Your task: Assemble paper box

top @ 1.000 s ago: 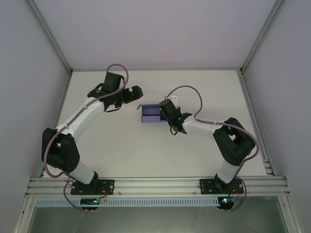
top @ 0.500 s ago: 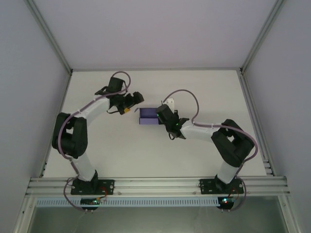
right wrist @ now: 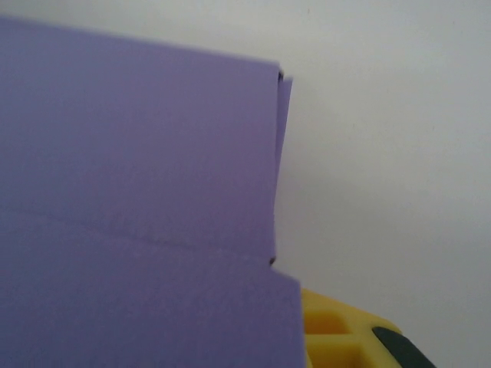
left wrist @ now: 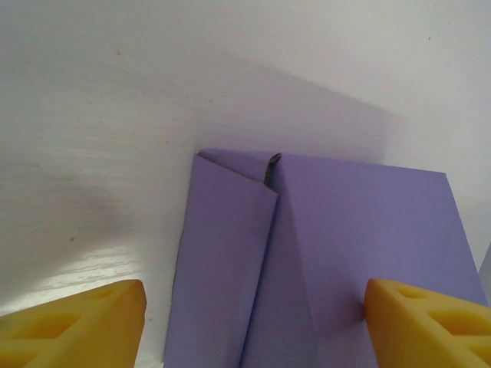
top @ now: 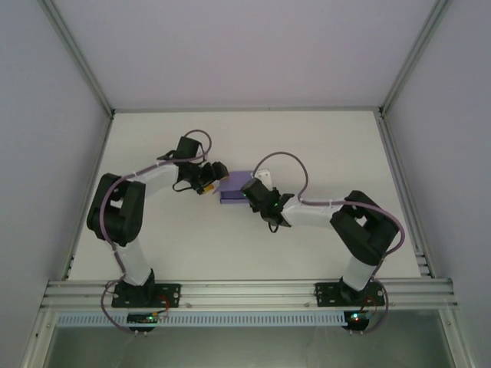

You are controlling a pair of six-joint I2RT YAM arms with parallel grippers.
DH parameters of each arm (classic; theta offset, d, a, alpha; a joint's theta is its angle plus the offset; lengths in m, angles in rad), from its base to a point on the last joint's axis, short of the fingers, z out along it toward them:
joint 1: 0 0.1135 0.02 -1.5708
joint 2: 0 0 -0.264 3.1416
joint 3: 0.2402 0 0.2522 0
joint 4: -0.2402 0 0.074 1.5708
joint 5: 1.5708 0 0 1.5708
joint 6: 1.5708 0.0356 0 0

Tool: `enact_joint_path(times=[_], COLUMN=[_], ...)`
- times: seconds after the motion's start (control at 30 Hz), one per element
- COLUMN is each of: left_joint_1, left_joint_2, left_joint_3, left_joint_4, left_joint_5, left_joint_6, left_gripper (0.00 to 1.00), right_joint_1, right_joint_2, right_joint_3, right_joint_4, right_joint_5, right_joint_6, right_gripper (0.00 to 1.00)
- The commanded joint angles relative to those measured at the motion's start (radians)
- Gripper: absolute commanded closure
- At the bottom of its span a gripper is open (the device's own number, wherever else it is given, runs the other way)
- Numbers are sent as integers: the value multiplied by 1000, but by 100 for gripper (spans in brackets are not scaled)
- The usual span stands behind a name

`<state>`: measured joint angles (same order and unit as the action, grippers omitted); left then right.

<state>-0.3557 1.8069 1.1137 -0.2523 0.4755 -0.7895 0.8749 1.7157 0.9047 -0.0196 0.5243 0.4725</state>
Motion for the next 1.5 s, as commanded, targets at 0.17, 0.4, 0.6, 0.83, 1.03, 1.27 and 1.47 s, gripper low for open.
enact_joint_path(times=[0.17, 0.4, 0.6, 0.83, 1.03, 1.27, 1.47], left_joint_1=[-11, -11, -12, -11, 12, 61, 84], left_joint_2=[72, 95, 120, 147, 144, 138, 149], left_joint_3=[8, 9, 12, 8, -36, -128, -173], left_joint_4=[14, 18, 18, 21, 95, 274, 381], left_joint_5=[-1, -12, -18, -25, 23, 146, 197], left_joint_6=[15, 19, 23, 45, 37, 4, -28], left_gripper=[33, 35, 39, 47, 56, 64, 70], right_joint_1=[11, 14, 2, -100, -267, -410, -453], right_joint_2=[-61, -189, -336, -474, -533, -491, -325], right_joint_3=[-16, -67, -149, -207, -204, -114, 85], right_joint_4=[-111, -233, -312, -293, -260, -242, -365], right_joint_5=[11, 7, -4, -118, -353, -606, -765], right_joint_6=[31, 60, 107, 68, 51, 52, 71], right_gripper=[65, 37, 16, 1, 1, 1, 1])
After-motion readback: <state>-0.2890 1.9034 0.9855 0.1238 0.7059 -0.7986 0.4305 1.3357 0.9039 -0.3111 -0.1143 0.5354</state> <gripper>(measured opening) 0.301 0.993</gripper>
